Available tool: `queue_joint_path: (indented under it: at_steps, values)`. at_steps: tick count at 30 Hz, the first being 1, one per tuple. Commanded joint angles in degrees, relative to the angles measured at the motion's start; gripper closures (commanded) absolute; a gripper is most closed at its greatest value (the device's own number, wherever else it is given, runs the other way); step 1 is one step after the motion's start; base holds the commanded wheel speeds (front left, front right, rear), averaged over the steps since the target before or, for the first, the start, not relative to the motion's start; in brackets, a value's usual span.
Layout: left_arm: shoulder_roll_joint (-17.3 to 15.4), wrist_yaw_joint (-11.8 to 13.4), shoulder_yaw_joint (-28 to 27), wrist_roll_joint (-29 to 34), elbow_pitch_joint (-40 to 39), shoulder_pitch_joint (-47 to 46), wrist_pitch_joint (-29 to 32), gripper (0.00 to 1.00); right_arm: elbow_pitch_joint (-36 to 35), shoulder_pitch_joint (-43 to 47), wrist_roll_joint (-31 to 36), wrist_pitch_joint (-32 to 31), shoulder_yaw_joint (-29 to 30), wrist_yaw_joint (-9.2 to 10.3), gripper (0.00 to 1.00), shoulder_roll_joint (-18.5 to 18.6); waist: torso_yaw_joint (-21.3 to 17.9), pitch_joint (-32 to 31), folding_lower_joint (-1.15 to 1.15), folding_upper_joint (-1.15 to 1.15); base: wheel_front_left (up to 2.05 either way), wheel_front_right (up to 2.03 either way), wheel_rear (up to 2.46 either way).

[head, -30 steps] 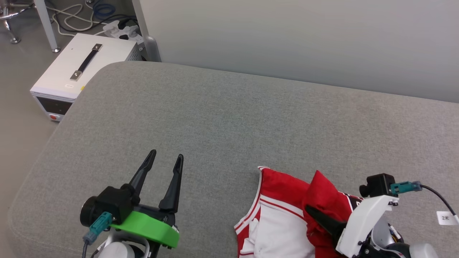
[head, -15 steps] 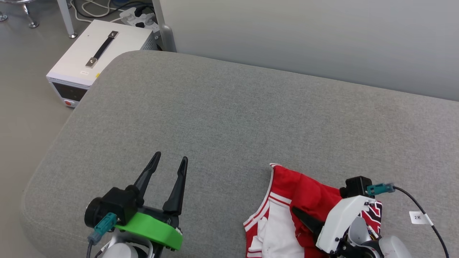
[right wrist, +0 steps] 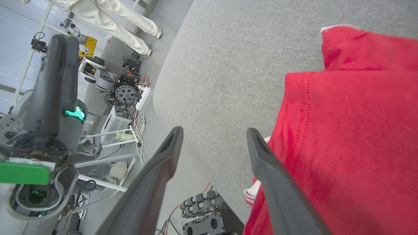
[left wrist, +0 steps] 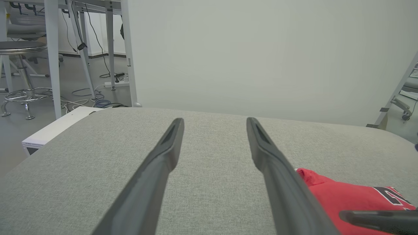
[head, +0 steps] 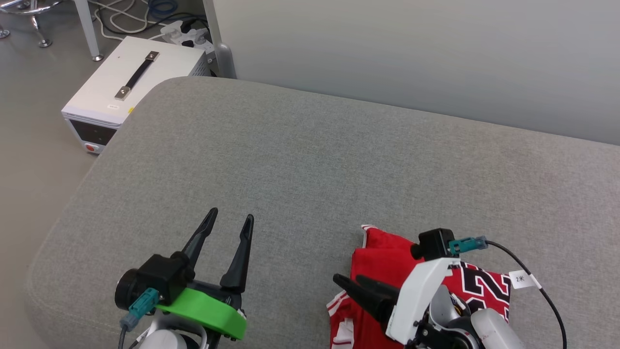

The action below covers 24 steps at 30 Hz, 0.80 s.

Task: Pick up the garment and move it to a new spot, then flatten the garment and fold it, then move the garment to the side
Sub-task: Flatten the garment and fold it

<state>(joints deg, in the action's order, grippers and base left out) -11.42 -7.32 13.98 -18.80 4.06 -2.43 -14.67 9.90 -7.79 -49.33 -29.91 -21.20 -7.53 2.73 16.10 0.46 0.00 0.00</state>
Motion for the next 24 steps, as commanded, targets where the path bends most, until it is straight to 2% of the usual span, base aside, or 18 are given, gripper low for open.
queue_joint_path:
  at_steps: [1, 6, 10, 15, 21, 24]
  values:
    - [-0.3, -0.2, -0.2, -0.3, 0.0, 0.1, -0.3, 0.0, -0.5, -1.2, -0.8, 0.5, -0.2, 0.04, 0.0, 0.2, -0.2, -0.2, 0.0, 0.0, 0.0, 0.0, 0.0]
    - [-0.2, -0.2, -0.1, -0.5, -0.1, 0.4, -0.3, 0.0, -1.1, -3.5, 1.7, 1.4, 1.6, 0.04, 0.0, 0.2, -1.2, -0.4, 0.0, 0.0, 0.0, 0.0, 0.0]
    - [0.0, -0.2, -0.3, -0.7, -0.6, 0.4, -0.3, 0.0, -3.6, -6.2, 10.9, 2.5, 3.7, 0.04, 0.0, 1.0, -2.5, -0.4, 0.0, 0.0, 0.0, 0.0, 0.0]
    - [0.3, -0.2, -0.5, -0.9, -1.3, 0.3, -0.3, 0.0, -7.7, -8.7, 21.6, 7.2, 2.8, 0.04, 0.0, 9.0, -4.5, -0.2, 0.0, 0.0, 0.0, 0.0, 0.0]
    - [0.8, -0.2, -0.4, -1.0, -1.8, -0.1, -0.3, 0.0, -10.0, -8.3, 28.1, 15.1, 5.6, 0.04, 0.0, 16.9, -6.7, 0.4, 0.0, 0.0, 0.0, 0.0, 0.0]
    - [1.1, -0.2, -0.6, -1.2, -2.1, -0.2, -0.3, 0.0, -10.8, -6.4, 30.2, 18.9, 8.2, 0.04, 0.0, 18.8, -7.6, 0.6, 0.0, 0.0, 0.0, 0.0, 0.0]
